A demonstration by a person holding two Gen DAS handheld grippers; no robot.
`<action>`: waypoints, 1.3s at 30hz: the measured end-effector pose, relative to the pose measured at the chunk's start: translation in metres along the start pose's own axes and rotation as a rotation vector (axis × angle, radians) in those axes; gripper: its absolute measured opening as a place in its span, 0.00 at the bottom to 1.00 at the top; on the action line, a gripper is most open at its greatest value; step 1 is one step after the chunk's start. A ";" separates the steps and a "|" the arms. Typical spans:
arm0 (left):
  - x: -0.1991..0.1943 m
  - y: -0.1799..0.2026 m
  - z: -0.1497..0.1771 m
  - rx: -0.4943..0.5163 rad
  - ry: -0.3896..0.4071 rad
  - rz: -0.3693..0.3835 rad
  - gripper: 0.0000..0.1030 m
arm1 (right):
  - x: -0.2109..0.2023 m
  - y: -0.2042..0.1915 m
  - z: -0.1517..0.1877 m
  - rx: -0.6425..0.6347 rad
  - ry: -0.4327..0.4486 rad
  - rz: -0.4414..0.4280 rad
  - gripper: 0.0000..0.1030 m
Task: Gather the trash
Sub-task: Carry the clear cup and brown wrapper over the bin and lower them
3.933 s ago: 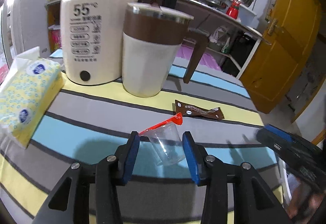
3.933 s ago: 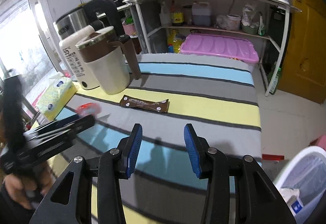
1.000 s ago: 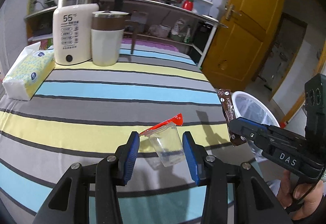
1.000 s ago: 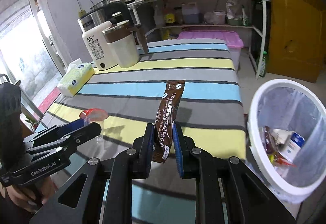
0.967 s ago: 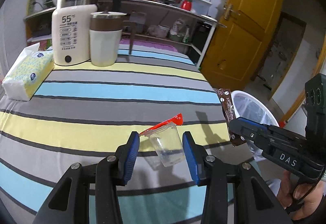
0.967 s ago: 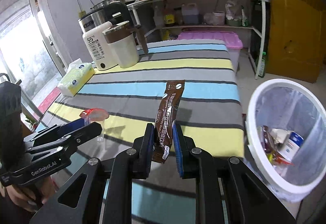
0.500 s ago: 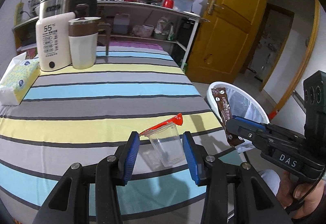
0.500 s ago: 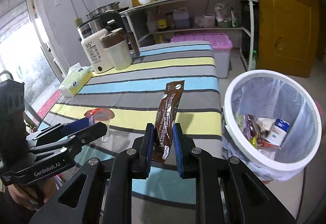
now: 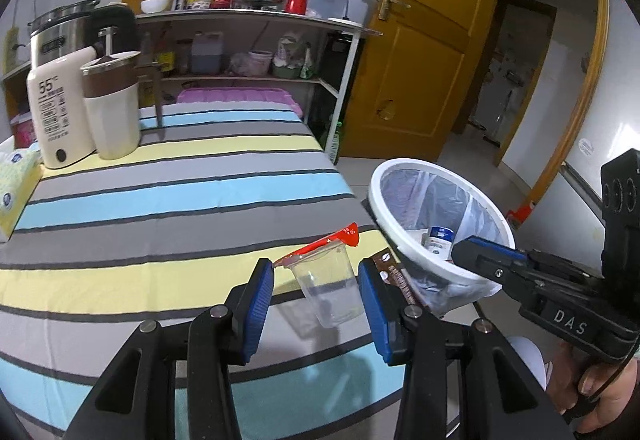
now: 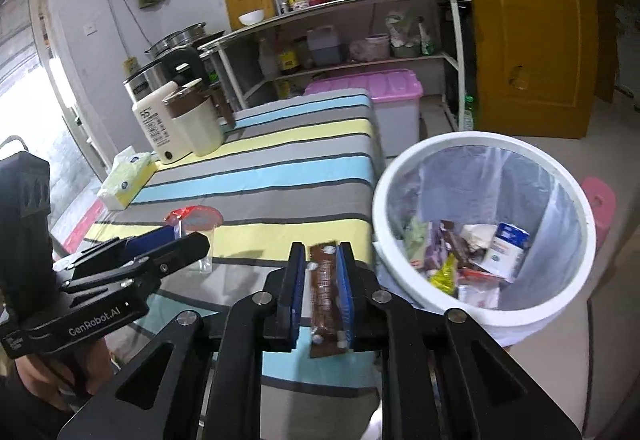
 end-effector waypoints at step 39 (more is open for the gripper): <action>0.025 0.042 -0.019 0.062 -0.027 0.063 0.43 | -0.004 0.037 0.006 0.026 -0.014 0.069 0.21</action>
Point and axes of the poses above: each gripper's, at about its wrist camera, not at the fingertips, and x roughly the way its jaws point, y to its right, z to its underside, the point moved 3 cm from there along x, roughly the way its jaws point, and after that the axes turned 7 degrees about -x, right-handed, at the moved point
